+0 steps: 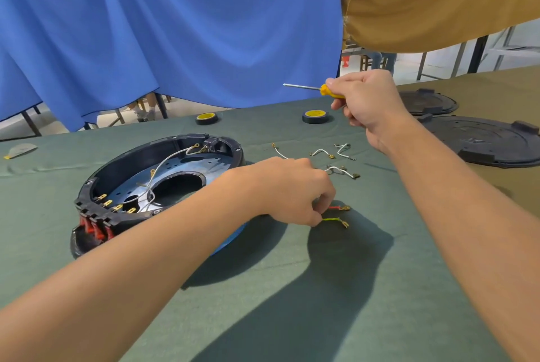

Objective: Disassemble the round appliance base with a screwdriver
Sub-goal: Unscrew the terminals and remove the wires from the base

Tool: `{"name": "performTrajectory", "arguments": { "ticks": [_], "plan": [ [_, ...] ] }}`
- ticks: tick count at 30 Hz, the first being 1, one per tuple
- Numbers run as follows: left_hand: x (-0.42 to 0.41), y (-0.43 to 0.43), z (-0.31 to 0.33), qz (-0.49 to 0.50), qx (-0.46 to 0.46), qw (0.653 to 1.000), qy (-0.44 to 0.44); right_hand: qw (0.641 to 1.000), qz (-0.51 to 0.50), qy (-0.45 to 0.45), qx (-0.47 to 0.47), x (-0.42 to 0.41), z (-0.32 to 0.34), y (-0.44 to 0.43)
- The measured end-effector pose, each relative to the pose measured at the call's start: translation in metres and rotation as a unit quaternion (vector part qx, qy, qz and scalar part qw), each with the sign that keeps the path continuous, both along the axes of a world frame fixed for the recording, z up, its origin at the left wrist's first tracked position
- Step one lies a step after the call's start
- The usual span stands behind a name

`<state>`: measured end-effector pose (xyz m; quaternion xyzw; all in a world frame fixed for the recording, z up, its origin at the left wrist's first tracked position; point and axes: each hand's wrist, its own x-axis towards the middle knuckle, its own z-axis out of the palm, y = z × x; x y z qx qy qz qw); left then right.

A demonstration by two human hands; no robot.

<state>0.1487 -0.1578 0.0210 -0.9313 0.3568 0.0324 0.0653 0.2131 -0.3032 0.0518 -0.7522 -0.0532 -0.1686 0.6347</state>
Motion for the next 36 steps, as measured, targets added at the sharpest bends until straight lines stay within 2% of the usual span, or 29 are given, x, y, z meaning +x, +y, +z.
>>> {"name": "performTrajectory", "arguments": {
  "ticks": [7,9,12,14,19,22,28,36],
  "plan": [
    [0.004,0.046,0.026,0.052,-0.063,0.995,-0.057,0.999,0.008,-0.003,-0.032,0.0,-0.005,0.012],
    [0.006,0.069,0.033,0.069,-0.118,0.988,-0.072,0.999,0.013,-0.002,-0.05,-0.001,-0.008,0.019],
    [0.008,0.098,0.039,0.112,-0.237,0.957,-0.123,0.994,0.036,-0.005,-0.101,-0.005,-0.014,0.035],
    [0.012,0.116,0.042,0.144,-0.265,0.942,-0.145,0.99,0.047,-0.011,-0.133,-0.01,-0.016,0.046],
    [0.025,0.169,0.034,0.28,-0.148,0.943,-0.101,0.978,0.078,-0.034,-0.188,-0.025,-0.017,0.066],
    [0.023,0.192,0.024,0.338,-0.183,0.922,-0.045,0.962,0.092,-0.056,-0.252,-0.034,-0.017,0.076],
    [0.023,0.199,0.012,0.317,-0.22,0.922,-0.028,0.942,0.084,-0.094,-0.31,-0.041,-0.023,0.09],
    [0.018,0.201,0.028,0.317,-0.153,0.936,0.019,0.924,0.041,-0.139,-0.354,-0.047,-0.033,0.101]
  ]
}}
